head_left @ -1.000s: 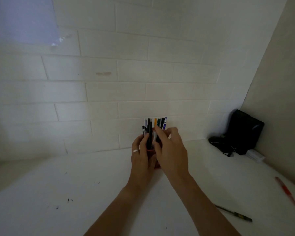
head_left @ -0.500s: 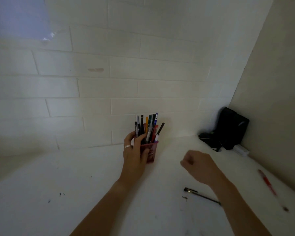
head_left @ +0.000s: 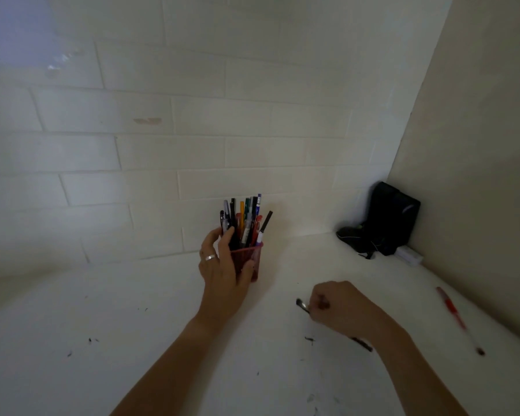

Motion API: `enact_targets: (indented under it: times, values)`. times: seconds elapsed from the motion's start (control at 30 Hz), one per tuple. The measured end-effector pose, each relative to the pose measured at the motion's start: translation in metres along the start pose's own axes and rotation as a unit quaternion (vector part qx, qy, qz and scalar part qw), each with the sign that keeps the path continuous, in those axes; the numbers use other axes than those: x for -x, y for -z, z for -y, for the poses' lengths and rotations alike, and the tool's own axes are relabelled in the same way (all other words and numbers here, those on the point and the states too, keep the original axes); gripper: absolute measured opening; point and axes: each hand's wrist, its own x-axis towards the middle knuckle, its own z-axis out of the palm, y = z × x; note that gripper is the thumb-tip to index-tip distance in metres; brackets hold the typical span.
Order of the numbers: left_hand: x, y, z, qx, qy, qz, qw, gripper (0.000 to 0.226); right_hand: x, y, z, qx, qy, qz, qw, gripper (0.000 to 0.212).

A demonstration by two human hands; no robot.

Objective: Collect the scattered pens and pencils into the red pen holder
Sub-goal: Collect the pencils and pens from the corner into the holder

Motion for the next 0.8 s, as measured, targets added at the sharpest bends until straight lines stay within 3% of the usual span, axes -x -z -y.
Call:
enact_targets:
  times: [0.13, 0.2, 0.27, 0.33, 0.4, 0.57, 0.7, 0.8]
  values:
    - [-0.005, -0.001, 0.01, 0.017, 0.017, 0.006, 1.0, 0.067, -0.011, 0.015, 0.036, -0.169, 0.064, -0.148, 0.972, 0.01]
    - [-0.007, -0.001, 0.012, 0.031, 0.013, 0.008, 0.999, 0.066, -0.022, 0.024, 0.053, -0.282, 0.092, -0.204, 0.933, 0.01]
    - [-0.007, 0.0, 0.012, 0.04, 0.006, 0.006, 0.999, 0.063, -0.032, 0.03, 0.069, -0.402, 0.112, -0.246, 0.875, 0.026]
    - [-0.006, 0.001, 0.011, 0.043, 0.001, 0.002, 0.999, 0.059, -0.041, 0.034, 0.083, -0.452, 0.122, -0.308, 0.828, 0.034]
    - [-0.007, 0.0, 0.011, 0.046, 0.001, 0.003, 0.999, 0.055, -0.049, 0.033, 0.095, -0.453, 0.124, -0.361, 0.806, 0.033]
    - [-0.008, 0.0, 0.011, 0.051, 0.003, 0.004, 0.999, 0.057, -0.072, 0.009, 0.112, -0.366, 0.124, -0.423, 0.819, 0.03]
    - [-0.008, 0.0, 0.011, 0.056, -0.002, 0.004, 0.998, 0.058, -0.085, -0.01, 0.114, -0.271, 0.139, -0.384, 0.871, 0.032]
    - [-0.009, -0.002, 0.013, 0.058, -0.007, 0.004, 0.998, 0.056, -0.091, -0.018, 0.111, -0.205, 0.169, -0.368, 0.891, 0.029]
